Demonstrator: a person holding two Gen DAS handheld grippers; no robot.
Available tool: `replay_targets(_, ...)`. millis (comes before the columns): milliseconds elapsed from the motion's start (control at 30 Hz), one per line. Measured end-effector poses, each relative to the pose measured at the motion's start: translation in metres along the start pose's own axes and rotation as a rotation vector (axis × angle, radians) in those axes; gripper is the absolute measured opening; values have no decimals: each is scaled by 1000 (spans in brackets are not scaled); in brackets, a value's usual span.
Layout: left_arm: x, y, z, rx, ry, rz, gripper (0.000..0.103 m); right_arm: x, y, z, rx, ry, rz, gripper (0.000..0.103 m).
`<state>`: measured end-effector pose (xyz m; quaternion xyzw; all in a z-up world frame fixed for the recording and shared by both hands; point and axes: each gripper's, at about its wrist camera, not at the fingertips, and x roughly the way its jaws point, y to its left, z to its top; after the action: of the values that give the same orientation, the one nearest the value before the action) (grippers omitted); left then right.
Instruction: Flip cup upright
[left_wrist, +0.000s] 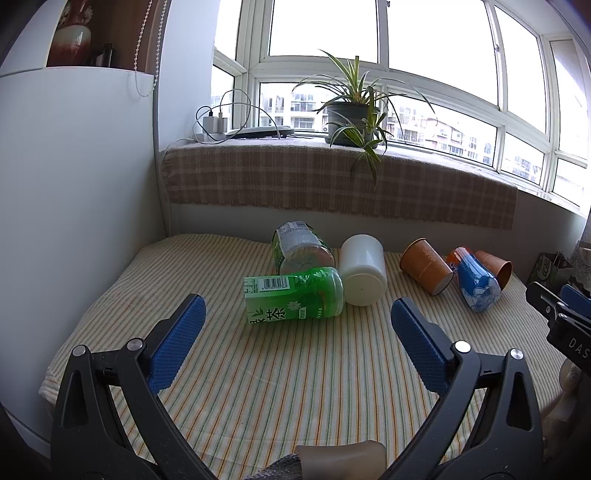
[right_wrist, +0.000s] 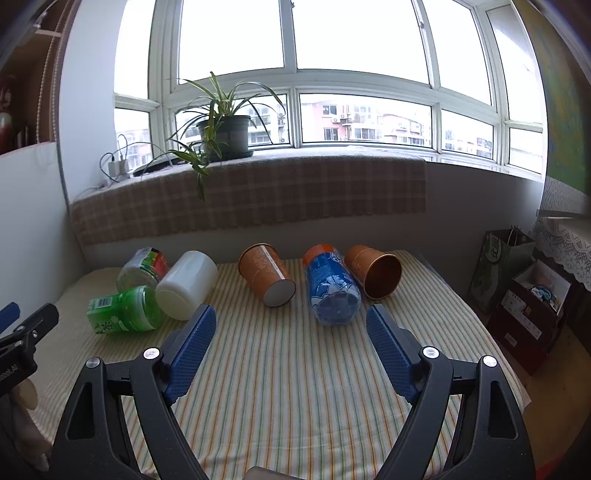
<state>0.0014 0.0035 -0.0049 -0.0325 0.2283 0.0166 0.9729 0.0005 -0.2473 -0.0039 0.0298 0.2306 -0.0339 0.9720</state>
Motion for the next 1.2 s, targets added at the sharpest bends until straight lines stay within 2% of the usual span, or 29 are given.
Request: replay_targets(1200, 0, -1, 0, 3, -3, 2, 102, 3, -1, -1, 11, 16, 3, 84)
